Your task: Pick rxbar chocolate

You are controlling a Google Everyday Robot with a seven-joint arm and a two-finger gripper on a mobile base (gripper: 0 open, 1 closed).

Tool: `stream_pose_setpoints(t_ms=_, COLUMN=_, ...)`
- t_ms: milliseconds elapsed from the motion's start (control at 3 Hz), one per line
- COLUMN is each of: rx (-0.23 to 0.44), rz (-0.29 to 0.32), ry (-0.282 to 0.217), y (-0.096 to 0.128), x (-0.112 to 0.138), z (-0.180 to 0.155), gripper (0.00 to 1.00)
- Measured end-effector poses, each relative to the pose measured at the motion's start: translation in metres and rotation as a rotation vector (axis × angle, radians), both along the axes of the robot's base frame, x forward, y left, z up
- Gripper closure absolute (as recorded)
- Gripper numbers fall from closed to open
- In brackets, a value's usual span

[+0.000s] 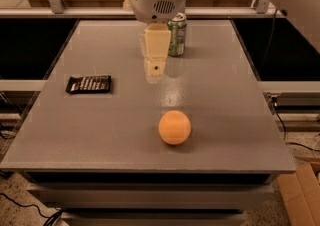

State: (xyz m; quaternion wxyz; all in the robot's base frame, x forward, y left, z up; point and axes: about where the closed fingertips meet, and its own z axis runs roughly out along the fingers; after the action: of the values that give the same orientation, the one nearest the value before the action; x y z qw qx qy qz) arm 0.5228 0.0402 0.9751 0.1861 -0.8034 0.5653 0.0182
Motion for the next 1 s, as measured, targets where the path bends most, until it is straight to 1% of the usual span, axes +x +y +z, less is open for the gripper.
stream_pose_setpoints(t_ms=333, rx=0.011, rz=0.036, ry=0.015, y=0.020, x=0.010, z=-0.006, gripper=0.00)
stream_pose_setpoints(t_ms=667, rx=0.026, rz=0.061, ry=0.053, y=0.043, x=0.021, z=-0.017, gripper=0.00)
stream_pose_setpoints(t_ms=1000, rx=0.041, rz=0.065, ry=0.098, y=0.060, x=0.030, z=-0.030, gripper=0.00)
